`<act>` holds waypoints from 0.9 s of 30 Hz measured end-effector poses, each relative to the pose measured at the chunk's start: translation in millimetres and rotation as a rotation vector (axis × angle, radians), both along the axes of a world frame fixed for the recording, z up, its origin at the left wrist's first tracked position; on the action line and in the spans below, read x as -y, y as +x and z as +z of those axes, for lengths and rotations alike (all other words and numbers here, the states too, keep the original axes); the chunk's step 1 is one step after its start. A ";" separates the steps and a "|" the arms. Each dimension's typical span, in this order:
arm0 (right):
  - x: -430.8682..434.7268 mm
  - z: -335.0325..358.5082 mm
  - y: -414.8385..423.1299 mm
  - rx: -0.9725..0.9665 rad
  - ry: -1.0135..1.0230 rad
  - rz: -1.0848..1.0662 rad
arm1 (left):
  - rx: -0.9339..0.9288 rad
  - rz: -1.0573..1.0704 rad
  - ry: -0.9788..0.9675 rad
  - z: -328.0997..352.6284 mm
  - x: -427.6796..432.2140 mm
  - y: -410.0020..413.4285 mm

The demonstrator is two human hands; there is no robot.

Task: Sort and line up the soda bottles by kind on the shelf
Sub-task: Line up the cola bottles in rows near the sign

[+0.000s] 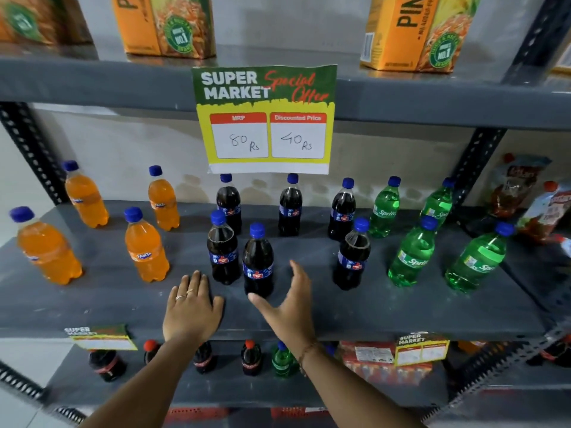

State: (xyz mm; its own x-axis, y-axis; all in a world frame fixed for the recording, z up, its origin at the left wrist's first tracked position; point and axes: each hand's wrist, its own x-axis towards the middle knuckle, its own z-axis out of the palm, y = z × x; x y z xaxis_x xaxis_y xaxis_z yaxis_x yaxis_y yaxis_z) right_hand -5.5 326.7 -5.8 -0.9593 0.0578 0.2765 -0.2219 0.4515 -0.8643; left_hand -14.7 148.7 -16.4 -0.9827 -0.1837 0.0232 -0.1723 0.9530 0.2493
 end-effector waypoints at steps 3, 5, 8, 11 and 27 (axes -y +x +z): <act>15.9 -3.9 -17.7 0.181 -0.068 0.029 | 0.010 -0.008 0.003 0.6 2.6 0.7; 15.0 -4.9 -23.5 0.165 -0.075 -0.020 | -0.001 -0.015 0.009 1.2 3.0 1.4; 3.1 -4.5 -27.5 0.135 -0.108 -0.118 | -0.005 -0.021 0.013 1.7 2.8 1.3; -14.9 -0.1 -34.9 0.094 -0.134 -0.220 | -0.034 -0.014 0.050 1.8 3.1 -0.6; -25.1 -0.7 -39.8 0.124 -0.171 -0.226 | -0.219 0.049 0.621 19.6 1.9 -20.3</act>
State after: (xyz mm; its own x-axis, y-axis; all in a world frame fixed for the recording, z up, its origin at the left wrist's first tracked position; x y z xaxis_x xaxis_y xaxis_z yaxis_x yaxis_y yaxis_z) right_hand -45.4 351.8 -6.5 -0.9425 0.3096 0.1257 -0.0202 0.3227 -0.9463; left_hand -35.0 146.8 3.2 -0.9575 -0.2720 0.0965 -0.0951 0.6129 0.7844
